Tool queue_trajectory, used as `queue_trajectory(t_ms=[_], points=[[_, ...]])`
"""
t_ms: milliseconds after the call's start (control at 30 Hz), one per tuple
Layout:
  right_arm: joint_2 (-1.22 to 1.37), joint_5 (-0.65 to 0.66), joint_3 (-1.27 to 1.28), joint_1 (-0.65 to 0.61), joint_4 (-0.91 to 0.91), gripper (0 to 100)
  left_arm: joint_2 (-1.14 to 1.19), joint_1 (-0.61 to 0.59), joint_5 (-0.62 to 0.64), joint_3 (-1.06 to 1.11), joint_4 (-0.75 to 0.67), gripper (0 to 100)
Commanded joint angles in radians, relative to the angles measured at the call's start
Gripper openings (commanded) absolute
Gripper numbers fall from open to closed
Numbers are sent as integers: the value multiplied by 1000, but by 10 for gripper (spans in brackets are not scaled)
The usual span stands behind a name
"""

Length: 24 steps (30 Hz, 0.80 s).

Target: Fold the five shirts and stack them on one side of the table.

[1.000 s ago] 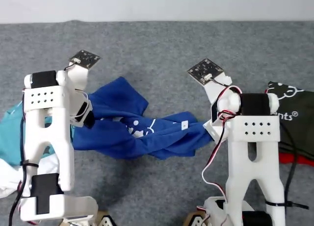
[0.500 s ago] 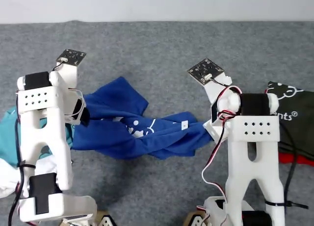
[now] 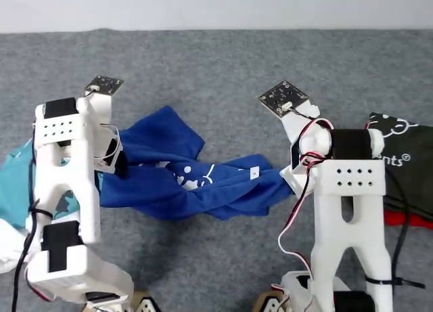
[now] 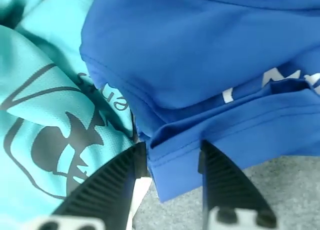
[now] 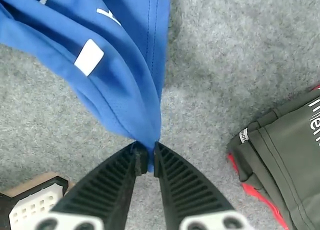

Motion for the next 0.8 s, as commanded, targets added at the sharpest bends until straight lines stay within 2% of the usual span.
queue_trajectory(t_ms=[0,100,300,500,633,767], points=[[-30,-12,-11,-2,-4,11,-3,12,3,-2,-14,157],[-30,-11,-11,-2,-5,11,-2,12,3,-2,-17,119],[-30,-11,-11,-2,-7,11,-2,14,3,42,-72,115],[-30,-11,-11,-2,-7,11,-2,92,3,74,-74,105],[-30,-11,-12,-1,-7,11,-3,135,5,74,-72,13],[-31,-11,-12,1,-7,11,-14,140,5,74,-72,6]])
